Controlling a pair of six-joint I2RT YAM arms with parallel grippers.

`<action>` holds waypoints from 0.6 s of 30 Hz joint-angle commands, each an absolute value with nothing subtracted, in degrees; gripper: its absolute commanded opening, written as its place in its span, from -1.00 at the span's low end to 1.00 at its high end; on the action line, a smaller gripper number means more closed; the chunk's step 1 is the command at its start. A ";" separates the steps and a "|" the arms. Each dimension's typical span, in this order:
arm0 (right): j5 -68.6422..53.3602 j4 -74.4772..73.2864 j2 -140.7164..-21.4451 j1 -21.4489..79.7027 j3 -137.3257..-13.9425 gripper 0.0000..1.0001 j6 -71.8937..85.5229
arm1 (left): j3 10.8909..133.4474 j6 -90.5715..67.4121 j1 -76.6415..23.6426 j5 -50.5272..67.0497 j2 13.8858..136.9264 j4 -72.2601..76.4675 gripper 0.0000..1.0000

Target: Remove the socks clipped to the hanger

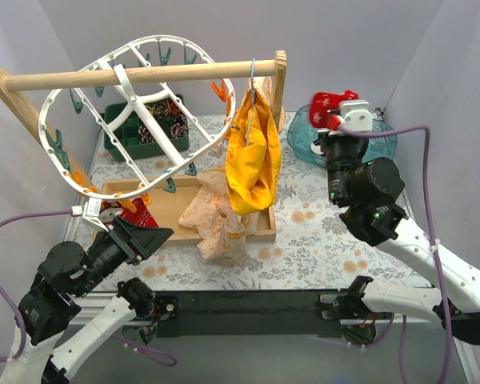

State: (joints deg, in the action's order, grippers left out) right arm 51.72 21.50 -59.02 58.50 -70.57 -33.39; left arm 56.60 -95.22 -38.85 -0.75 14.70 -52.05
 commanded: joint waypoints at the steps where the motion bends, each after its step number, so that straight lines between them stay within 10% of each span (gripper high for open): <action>1: 56.51 28.39 -55.81 47.66 -64.36 -0.97 -31.13 | 55.72 -95.45 -39.02 -0.09 16.35 -51.15 0.17; 18: 40.18 6.99 -84.88 13.46 -69.92 -0.94 -5.11 | 55.37 -98.17 -39.02 2.37 16.70 -52.65 0.13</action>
State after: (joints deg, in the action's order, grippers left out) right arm 45.60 16.34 -76.82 16.64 -59.48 -11.94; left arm 55.61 -97.19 -38.85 1.34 16.03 -51.46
